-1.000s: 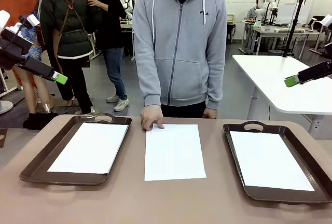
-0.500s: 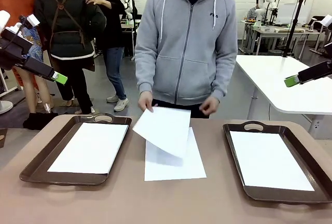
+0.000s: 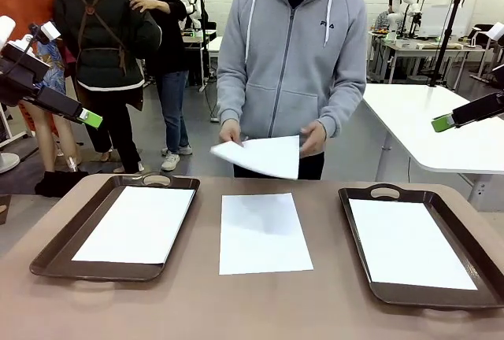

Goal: Sort the A4 documents.
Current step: Receive the A4 Paper.

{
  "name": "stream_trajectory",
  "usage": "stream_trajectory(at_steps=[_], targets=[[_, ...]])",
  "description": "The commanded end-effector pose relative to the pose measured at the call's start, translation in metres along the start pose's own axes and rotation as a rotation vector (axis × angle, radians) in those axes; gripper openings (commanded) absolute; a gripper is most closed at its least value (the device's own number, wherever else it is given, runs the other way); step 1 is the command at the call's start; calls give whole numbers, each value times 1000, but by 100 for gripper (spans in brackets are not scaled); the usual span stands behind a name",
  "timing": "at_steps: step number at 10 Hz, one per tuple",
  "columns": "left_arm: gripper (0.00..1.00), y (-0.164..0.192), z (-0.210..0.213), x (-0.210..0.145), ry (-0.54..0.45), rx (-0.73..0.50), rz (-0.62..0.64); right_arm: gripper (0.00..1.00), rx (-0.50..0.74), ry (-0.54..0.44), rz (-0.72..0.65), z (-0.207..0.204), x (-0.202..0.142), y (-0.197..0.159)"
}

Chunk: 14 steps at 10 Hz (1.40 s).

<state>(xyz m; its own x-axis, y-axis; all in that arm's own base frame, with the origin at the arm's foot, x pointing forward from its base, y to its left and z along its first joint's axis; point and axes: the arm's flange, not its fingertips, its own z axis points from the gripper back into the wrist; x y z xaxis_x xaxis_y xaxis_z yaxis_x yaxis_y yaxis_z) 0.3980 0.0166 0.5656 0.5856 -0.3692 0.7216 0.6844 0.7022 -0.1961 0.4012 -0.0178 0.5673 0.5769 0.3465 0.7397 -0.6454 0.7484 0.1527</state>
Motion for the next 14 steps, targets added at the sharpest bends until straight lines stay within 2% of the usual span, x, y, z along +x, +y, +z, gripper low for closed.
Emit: stream_trajectory(at_steps=[1, 14], targets=[[100, -1, 0, 0, 3, 4, -2, 100, -6, -1, 12, 0, 1, -1], [100, -1, 0, 0, 3, 4, -2, 100, -6, -1, 12, 0, 1, -1]])
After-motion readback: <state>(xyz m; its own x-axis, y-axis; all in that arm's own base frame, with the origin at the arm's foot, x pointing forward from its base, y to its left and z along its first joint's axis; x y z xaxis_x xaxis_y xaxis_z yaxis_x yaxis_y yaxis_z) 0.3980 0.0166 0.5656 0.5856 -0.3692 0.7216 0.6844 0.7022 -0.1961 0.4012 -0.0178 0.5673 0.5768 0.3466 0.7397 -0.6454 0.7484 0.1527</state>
